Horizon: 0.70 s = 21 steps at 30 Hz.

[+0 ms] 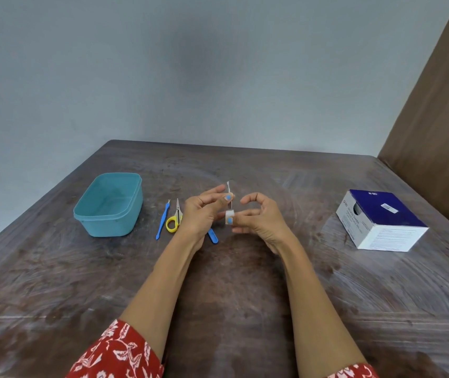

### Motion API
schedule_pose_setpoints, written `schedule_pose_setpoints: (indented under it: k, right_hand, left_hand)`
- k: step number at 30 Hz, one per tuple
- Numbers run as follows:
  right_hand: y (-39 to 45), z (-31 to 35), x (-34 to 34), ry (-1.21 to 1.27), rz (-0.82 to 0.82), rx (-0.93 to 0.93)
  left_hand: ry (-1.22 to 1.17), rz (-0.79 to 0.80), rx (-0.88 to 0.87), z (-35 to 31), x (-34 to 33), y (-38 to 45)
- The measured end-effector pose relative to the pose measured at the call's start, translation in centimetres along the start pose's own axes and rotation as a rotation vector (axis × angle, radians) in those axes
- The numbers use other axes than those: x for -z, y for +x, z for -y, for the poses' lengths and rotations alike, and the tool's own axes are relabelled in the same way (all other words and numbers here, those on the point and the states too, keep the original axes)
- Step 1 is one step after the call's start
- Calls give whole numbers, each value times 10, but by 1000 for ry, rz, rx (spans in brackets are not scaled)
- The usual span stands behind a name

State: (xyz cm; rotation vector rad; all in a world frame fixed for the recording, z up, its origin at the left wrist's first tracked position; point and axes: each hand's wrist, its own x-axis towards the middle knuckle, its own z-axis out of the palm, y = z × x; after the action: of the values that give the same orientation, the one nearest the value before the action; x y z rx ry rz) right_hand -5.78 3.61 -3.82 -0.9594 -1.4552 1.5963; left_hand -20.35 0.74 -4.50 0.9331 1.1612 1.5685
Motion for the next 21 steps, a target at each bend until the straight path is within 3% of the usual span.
schedule_pose_setpoints:
  k: [3, 8, 15, 21]
  right_hand:
    - [1, 0, -1, 6, -61, 59]
    - [-2, -1, 0, 16, 22, -18]
    - [-1, 1, -2, 56, -91, 83]
    - [-4, 0, -1, 32, -17, 30]
  left_hand:
    - [0, 12, -8, 0, -3, -2]
    - [0, -12, -3, -2, -2, -2]
    - [23, -16, 6, -4, -7, -5]
    - [57, 1, -34, -4, -6, -5]
